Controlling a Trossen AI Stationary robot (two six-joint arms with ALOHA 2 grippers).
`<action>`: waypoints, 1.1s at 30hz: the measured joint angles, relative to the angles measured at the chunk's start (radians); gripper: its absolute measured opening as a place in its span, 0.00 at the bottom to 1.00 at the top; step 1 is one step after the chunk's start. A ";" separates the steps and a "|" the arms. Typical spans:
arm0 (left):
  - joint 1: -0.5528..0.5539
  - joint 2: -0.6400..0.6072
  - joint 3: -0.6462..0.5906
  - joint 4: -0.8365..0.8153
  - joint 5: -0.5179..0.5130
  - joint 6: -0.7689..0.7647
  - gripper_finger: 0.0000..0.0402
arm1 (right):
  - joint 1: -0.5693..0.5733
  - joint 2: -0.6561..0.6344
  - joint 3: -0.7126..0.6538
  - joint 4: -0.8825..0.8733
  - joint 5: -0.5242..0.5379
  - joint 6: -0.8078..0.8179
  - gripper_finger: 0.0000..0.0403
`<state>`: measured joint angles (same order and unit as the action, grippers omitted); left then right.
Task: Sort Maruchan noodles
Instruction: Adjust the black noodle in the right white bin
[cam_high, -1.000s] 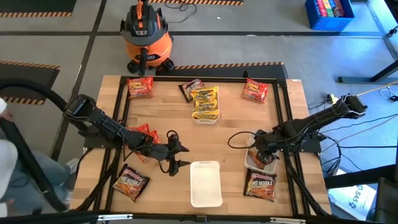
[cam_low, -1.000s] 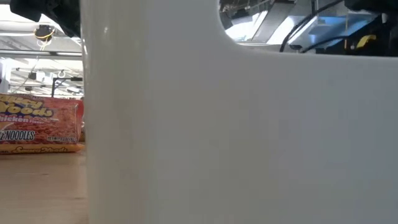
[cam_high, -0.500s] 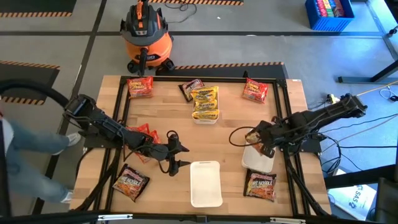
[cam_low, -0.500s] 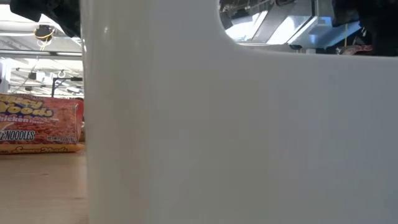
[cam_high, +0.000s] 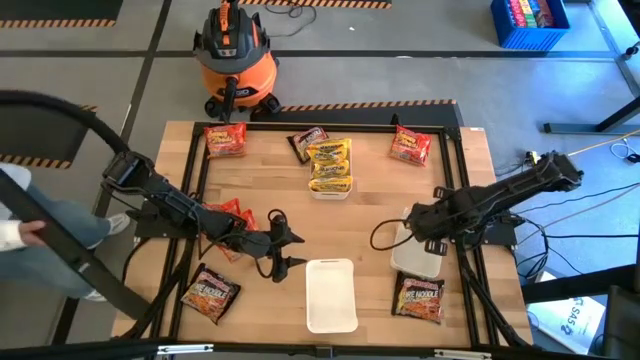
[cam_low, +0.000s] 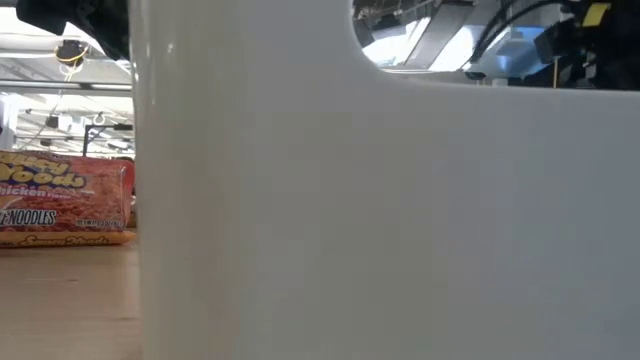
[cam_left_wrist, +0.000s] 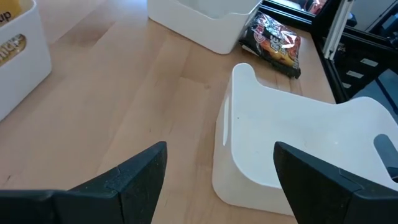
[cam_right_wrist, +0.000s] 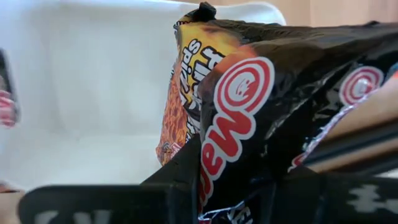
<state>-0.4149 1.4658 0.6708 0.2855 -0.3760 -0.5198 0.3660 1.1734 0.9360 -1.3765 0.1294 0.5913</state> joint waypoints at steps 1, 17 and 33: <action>0.000 0.000 0.000 0.000 -0.001 0.000 0.72 | 0.000 0.013 0.000 -0.004 0.009 -0.005 0.19; 0.000 0.000 0.000 0.003 -0.007 -0.002 0.72 | 0.000 0.214 -0.072 0.080 0.046 -0.051 0.23; -0.003 0.000 0.000 0.003 0.021 -0.002 0.72 | 0.000 0.220 -0.056 0.059 -0.009 0.003 0.59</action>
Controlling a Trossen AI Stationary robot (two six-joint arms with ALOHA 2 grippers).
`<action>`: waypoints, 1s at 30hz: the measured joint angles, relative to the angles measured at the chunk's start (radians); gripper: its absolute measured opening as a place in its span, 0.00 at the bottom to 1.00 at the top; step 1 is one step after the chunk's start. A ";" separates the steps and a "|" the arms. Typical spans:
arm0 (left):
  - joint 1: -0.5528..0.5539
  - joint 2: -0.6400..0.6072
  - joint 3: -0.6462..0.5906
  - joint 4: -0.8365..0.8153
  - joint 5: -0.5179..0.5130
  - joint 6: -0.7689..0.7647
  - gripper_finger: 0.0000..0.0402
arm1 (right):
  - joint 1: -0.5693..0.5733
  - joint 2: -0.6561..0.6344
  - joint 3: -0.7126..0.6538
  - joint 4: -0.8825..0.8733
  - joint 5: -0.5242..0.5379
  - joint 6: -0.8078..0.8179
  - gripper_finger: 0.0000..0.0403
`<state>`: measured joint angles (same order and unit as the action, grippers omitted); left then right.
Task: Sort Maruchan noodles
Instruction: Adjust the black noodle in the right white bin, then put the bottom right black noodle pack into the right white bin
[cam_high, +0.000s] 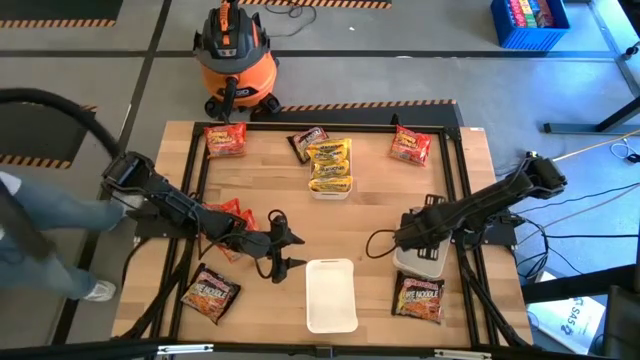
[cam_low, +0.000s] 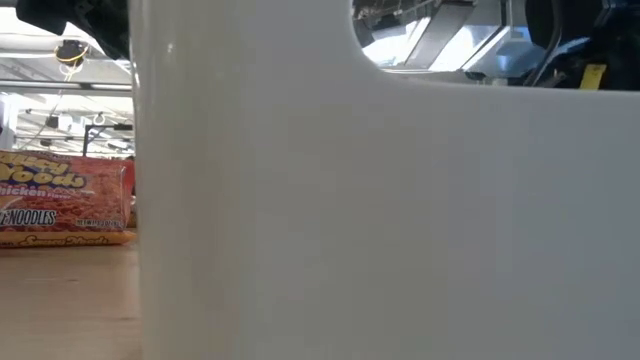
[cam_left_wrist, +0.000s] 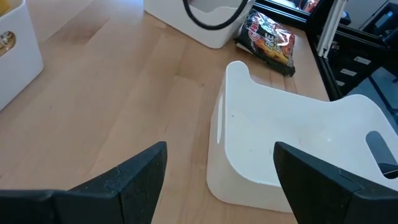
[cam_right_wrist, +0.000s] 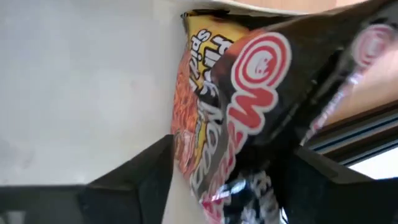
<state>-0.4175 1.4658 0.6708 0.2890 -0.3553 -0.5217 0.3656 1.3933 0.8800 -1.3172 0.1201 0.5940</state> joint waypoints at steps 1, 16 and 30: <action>0.000 0.000 0.000 0.000 0.000 0.000 0.72 | 0.000 0.000 0.012 -0.016 0.000 0.002 0.60; -0.005 0.000 0.000 0.029 0.002 -0.020 0.72 | 0.102 -0.003 0.338 -0.057 -0.097 0.186 0.62; -0.095 0.000 0.001 0.179 -0.027 -0.048 0.72 | 0.553 0.108 0.295 0.375 -0.053 0.574 0.49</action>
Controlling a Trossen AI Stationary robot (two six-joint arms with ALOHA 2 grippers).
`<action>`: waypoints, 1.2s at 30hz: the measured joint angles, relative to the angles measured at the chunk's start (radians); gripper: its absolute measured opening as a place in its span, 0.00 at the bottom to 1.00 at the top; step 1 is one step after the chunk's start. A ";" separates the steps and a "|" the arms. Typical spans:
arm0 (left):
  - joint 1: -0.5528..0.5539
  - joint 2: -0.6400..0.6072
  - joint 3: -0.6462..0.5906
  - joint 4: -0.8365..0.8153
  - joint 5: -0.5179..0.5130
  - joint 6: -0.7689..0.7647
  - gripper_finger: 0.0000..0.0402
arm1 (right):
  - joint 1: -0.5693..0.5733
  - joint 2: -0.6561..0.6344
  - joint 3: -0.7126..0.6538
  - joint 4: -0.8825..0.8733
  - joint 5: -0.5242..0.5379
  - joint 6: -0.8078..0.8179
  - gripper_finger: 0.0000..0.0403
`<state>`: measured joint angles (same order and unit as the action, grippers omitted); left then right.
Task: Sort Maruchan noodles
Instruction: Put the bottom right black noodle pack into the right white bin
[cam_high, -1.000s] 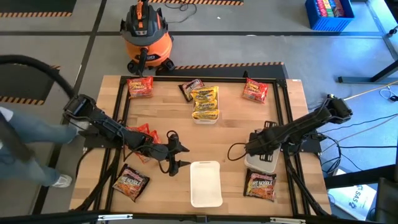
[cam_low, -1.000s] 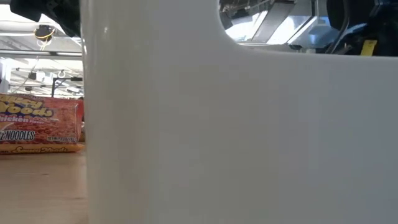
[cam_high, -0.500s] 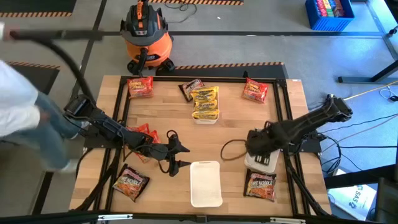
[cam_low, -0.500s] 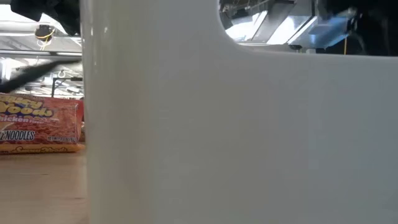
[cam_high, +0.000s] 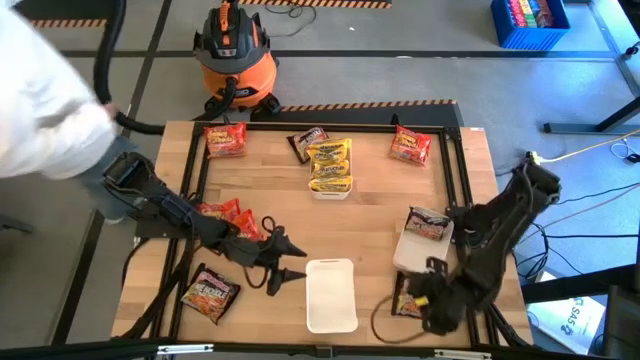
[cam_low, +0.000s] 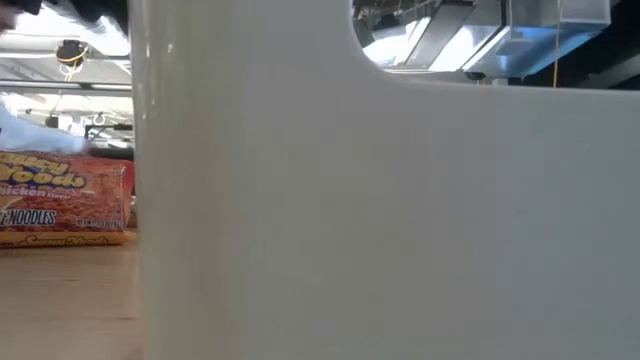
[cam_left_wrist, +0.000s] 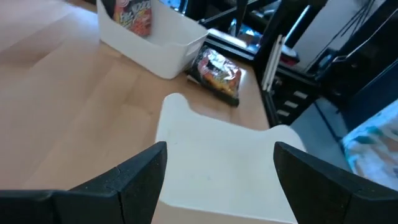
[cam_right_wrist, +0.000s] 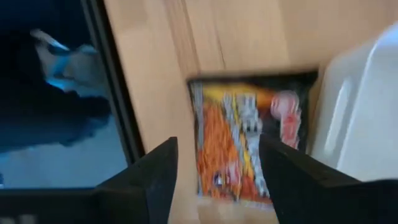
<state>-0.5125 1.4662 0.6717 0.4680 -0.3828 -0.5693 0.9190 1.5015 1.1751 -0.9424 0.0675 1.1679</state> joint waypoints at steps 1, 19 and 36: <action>-0.004 0.000 0.006 -0.005 -0.001 -0.001 0.72 | 0.018 0.016 0.000 0.003 -0.009 0.020 0.47; -0.008 0.381 0.552 -0.242 0.015 0.142 0.72 | 0.109 0.259 -0.001 0.141 -0.086 0.141 0.31; 0.010 0.612 0.825 -0.377 0.108 0.154 0.72 | 0.018 0.348 0.001 0.237 0.107 0.175 0.30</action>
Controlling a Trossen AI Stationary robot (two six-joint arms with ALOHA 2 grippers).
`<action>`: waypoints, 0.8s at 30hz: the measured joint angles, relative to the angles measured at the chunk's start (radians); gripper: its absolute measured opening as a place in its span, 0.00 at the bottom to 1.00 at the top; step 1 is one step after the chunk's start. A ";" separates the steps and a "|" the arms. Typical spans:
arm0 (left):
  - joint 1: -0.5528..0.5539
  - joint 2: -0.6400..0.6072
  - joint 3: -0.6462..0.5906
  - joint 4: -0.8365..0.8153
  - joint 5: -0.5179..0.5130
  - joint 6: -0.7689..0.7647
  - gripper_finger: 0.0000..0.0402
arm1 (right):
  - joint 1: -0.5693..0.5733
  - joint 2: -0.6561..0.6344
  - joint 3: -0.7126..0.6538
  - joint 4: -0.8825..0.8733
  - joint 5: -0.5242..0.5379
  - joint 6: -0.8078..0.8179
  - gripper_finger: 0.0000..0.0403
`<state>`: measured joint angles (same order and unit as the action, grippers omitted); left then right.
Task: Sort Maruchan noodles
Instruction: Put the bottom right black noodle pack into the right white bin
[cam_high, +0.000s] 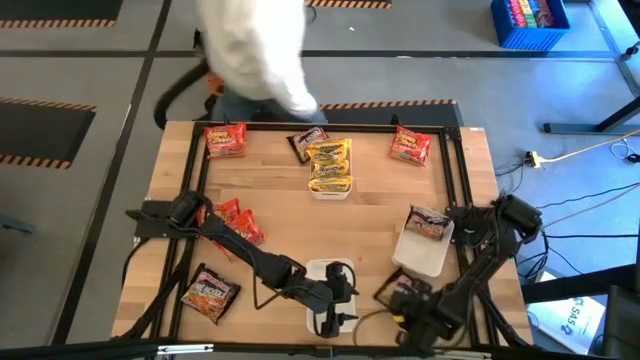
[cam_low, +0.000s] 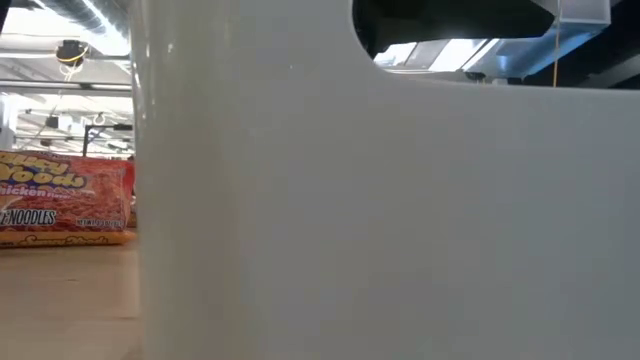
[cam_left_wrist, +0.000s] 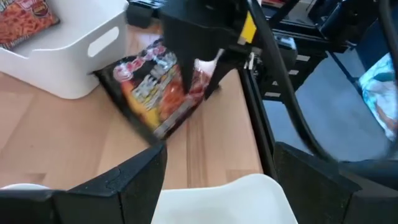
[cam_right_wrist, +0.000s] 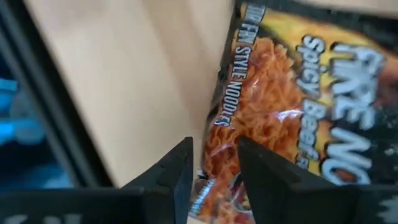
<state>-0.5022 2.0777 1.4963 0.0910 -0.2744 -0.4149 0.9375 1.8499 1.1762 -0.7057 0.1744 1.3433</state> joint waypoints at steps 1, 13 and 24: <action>0.000 0.000 0.000 -0.001 0.000 0.000 0.72 | -0.017 -0.005 0.001 0.002 0.021 -0.016 0.30; 0.029 -0.001 0.000 0.015 -0.001 0.000 0.72 | 0.091 -0.174 0.041 -0.124 0.240 0.063 0.30; 0.057 0.036 0.002 0.167 0.023 0.014 0.72 | 0.318 -0.196 0.006 -0.307 0.413 0.651 0.30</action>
<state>-0.4452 2.1137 1.4985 0.2584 -0.2519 -0.4013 1.2551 1.6539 1.1821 -1.0126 0.5875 1.9940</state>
